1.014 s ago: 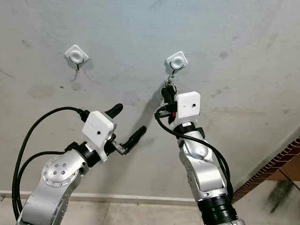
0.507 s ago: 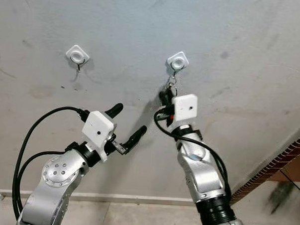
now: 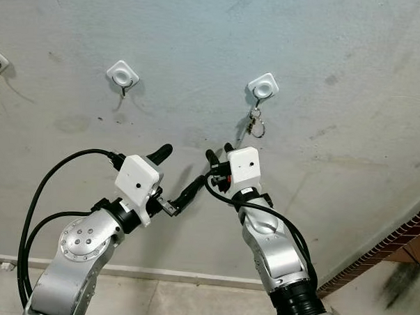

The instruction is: Hang keys on a hook

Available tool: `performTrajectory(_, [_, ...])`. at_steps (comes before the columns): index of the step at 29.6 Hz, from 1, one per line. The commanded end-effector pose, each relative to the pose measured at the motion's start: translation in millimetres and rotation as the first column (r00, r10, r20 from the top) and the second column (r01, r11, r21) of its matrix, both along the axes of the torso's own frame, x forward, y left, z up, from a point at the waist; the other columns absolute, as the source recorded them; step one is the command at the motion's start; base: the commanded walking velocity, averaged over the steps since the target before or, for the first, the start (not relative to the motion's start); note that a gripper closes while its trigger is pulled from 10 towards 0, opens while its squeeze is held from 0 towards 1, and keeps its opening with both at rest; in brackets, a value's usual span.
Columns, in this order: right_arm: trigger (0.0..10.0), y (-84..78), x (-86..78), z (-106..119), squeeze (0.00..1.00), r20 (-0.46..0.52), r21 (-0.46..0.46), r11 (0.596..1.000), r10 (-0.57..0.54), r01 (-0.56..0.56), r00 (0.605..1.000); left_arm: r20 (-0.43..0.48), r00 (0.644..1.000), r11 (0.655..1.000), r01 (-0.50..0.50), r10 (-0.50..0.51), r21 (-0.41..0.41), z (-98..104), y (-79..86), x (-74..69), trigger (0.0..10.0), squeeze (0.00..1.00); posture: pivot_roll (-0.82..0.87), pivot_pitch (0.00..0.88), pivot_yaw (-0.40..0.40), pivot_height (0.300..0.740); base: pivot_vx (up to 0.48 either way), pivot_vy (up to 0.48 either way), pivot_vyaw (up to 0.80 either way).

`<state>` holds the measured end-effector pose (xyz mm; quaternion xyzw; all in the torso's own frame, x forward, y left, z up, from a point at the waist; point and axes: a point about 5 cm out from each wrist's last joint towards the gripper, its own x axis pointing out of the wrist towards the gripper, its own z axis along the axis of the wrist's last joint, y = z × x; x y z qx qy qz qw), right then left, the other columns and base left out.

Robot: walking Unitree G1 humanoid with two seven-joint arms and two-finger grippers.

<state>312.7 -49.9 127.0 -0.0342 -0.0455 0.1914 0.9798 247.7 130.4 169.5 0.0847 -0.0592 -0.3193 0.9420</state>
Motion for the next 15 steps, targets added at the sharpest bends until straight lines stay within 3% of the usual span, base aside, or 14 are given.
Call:
performTrajectory(1, [10.0, -12.9, -5.2, -4, 1.0, 0.002, -0.014, 0.999, -0.035, 0.035, 0.999, 0.006, 1.0, 1.0, -0.009, 0.008, 0.002, 1, -1.6, 2.5, 10.0, 0.0, 0.26, 0.022, -0.053, 0.74, 0.0, 0.0, 0.0])
performTrajectory(9, [10.0, -42.1, -22.0, -9, 1.0, 0.003, -0.033, 0.993, -0.109, 0.109, 0.994, -0.005, 1.0, 1.0, -0.026, 0.026, -0.005, -6, -3.6, 0.4, 10.0, 0.0, 0.22, 0.032, -0.074, 0.74, 0.0, 0.0, 0.0])
performTrajectory(15, [10.0, -69.0, -44.7, -2, 1.0, 0.026, -0.045, 0.979, -0.198, 0.199, 0.98, -0.022, 0.998, 0.998, -0.063, 0.062, -0.022, -13, -5.4, -4.5, 10.0, 0.0, 0.18, 0.031, -0.098, 0.74, 0.0, 0.0, 0.0])
